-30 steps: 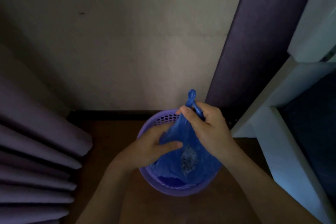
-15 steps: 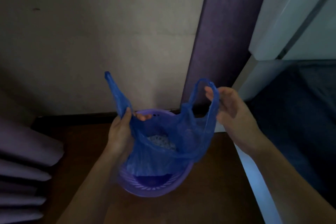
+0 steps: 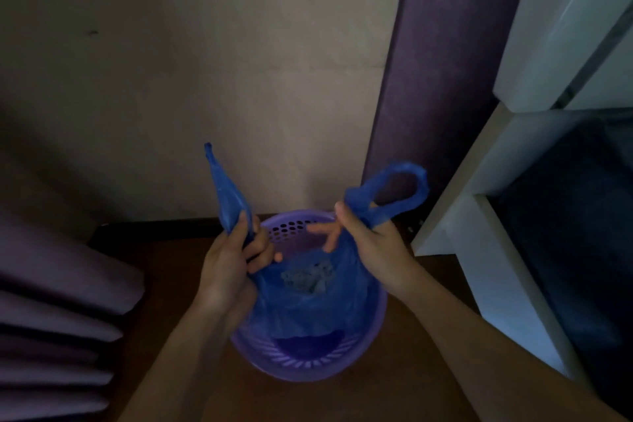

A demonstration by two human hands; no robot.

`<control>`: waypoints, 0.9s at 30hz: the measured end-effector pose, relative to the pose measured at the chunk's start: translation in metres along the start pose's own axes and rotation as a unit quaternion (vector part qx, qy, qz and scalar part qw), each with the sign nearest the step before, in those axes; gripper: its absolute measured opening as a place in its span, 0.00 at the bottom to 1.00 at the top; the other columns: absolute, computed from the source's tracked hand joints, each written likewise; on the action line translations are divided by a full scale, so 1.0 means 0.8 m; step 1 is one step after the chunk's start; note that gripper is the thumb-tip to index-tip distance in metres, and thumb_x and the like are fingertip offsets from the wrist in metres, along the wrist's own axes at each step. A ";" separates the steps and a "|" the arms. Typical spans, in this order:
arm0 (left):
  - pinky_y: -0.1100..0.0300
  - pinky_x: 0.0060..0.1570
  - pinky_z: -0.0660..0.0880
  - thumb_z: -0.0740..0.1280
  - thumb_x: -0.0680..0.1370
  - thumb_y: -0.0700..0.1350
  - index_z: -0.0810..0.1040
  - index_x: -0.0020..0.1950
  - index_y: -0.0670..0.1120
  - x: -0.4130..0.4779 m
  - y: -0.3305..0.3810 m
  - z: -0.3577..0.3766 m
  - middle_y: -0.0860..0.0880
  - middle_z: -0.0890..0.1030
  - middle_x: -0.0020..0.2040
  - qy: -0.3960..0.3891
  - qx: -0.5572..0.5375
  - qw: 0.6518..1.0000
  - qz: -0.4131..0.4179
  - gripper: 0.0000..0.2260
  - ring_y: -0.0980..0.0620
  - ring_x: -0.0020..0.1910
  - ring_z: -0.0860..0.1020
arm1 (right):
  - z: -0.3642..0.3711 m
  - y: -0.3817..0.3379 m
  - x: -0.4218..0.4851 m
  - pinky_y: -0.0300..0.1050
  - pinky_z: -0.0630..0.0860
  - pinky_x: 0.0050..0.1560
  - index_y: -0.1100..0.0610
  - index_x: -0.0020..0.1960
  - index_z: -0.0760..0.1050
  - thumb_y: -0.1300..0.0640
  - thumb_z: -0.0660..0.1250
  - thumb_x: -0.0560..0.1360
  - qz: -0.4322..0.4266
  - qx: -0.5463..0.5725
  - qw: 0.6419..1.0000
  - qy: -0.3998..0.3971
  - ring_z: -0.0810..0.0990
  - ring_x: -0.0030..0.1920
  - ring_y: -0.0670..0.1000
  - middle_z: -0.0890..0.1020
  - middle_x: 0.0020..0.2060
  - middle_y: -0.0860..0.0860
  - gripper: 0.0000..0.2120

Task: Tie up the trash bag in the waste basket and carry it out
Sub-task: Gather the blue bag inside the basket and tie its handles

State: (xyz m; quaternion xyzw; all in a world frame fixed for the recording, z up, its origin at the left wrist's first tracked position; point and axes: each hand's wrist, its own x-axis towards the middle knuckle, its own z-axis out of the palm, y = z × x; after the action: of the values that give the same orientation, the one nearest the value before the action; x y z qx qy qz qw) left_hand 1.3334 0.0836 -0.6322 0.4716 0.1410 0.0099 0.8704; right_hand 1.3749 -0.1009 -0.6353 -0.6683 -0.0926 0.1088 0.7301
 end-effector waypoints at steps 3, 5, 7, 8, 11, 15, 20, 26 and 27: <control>0.61 0.30 0.71 0.56 0.83 0.51 0.69 0.37 0.47 -0.002 0.004 0.002 0.54 0.57 0.27 0.010 -0.041 0.999 -0.007 0.16 0.56 0.22 0.56 | 0.013 -0.006 0.007 0.51 0.82 0.52 0.60 0.33 0.71 0.52 0.59 0.83 0.008 0.148 0.985 0.093 0.74 0.22 0.52 0.70 0.20 0.53 0.22; 0.61 0.30 0.71 0.56 0.83 0.51 0.69 0.37 0.47 -0.004 0.003 0.006 0.54 0.57 0.27 0.008 -0.057 0.998 -0.013 0.16 0.56 0.22 0.56 | 0.016 -0.016 0.011 0.50 0.82 0.38 0.58 0.37 0.70 0.49 0.61 0.82 0.043 0.225 0.962 0.150 0.63 0.19 0.48 0.63 0.20 0.50 0.18; 0.61 0.30 0.71 0.56 0.83 0.52 0.69 0.37 0.47 -0.004 0.001 0.011 0.54 0.58 0.27 0.016 -0.051 0.999 -0.011 0.16 0.56 0.22 0.56 | 0.016 -0.023 0.016 0.42 0.71 0.25 0.54 0.37 0.69 0.47 0.64 0.80 0.090 0.262 0.944 0.181 0.58 0.21 0.47 0.60 0.22 0.48 0.17; 0.61 0.30 0.70 0.57 0.82 0.52 0.69 0.38 0.47 -0.004 0.001 0.014 0.54 0.58 0.27 0.017 -0.058 0.998 -0.011 0.15 0.56 0.23 0.56 | 0.017 -0.025 0.018 0.40 0.64 0.22 0.53 0.36 0.67 0.48 0.66 0.80 0.114 0.264 0.940 0.184 0.57 0.21 0.46 0.59 0.22 0.47 0.17; 0.61 0.32 0.67 0.59 0.81 0.47 0.72 0.41 0.47 -0.005 0.002 0.014 0.53 0.59 0.31 -0.013 -0.088 0.996 -0.011 0.10 0.56 0.27 0.58 | 0.021 -0.025 0.023 0.39 0.57 0.23 0.53 0.43 0.67 0.53 0.66 0.76 0.166 0.287 0.928 0.168 0.57 0.24 0.45 0.59 0.26 0.46 0.09; 0.62 0.37 0.69 0.60 0.76 0.31 0.73 0.63 0.42 -0.005 0.008 0.009 0.51 0.65 0.33 -0.055 -0.032 0.997 0.032 0.17 0.55 0.30 0.68 | 0.018 -0.025 0.027 0.40 0.64 0.29 0.55 0.50 0.69 0.59 0.59 0.77 0.155 0.368 0.907 0.134 0.62 0.27 0.46 0.62 0.30 0.48 0.03; 0.61 0.41 0.71 0.60 0.80 0.42 0.82 0.52 0.43 -0.002 0.000 0.006 0.49 0.73 0.35 -0.051 0.055 0.994 0.076 0.10 0.53 0.34 0.71 | 0.014 -0.016 0.024 0.45 0.72 0.32 0.59 0.40 0.73 0.55 0.60 0.83 0.142 0.199 0.964 0.108 0.72 0.27 0.50 0.73 0.27 0.52 0.15; 0.67 0.40 0.72 0.56 0.82 0.46 0.74 0.46 0.46 -0.016 0.005 0.019 0.55 0.77 0.33 -0.132 0.261 0.941 0.172 0.10 0.59 0.34 0.73 | 0.030 -0.004 0.017 0.41 0.66 0.23 0.62 0.45 0.78 0.57 0.62 0.82 0.129 0.036 0.981 0.142 0.69 0.26 0.48 0.74 0.29 0.53 0.11; 0.69 0.44 0.72 0.57 0.82 0.45 0.75 0.53 0.49 -0.020 0.005 0.021 0.58 0.80 0.39 -0.163 0.289 0.930 0.159 0.07 0.62 0.39 0.76 | 0.035 -0.007 0.014 0.41 0.65 0.23 0.60 0.43 0.78 0.57 0.63 0.82 0.136 0.019 0.982 0.128 0.70 0.27 0.48 0.74 0.29 0.54 0.12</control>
State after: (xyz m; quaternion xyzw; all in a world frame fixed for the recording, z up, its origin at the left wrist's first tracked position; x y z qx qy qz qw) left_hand 1.3226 0.0697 -0.6163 0.7139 -0.0829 0.0304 0.6946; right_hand 1.3785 -0.0715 -0.6276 -0.6692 0.0958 0.1221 0.7267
